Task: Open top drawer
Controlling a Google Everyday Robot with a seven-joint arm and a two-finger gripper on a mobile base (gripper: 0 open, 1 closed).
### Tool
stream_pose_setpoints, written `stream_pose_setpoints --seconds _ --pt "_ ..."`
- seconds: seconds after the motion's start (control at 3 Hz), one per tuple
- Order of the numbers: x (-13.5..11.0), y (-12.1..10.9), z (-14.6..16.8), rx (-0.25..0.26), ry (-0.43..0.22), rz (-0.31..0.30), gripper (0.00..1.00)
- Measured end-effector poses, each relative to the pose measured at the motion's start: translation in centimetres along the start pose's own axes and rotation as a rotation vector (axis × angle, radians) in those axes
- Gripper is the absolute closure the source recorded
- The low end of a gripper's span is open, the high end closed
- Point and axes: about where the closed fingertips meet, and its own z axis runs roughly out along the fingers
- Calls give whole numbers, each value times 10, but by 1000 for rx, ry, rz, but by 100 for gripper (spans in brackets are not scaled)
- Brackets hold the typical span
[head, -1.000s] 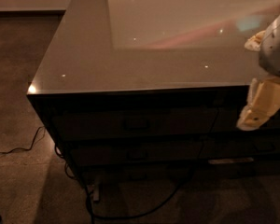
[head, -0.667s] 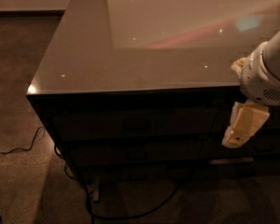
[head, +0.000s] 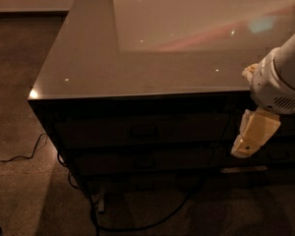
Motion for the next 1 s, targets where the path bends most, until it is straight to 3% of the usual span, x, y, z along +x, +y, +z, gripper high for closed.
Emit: stream_pose_setpoints --seconds 0.33,1.0 --pt "-10 8 27 5 -23 8 0" --pt "-33 3 114 21 -70 39 0"
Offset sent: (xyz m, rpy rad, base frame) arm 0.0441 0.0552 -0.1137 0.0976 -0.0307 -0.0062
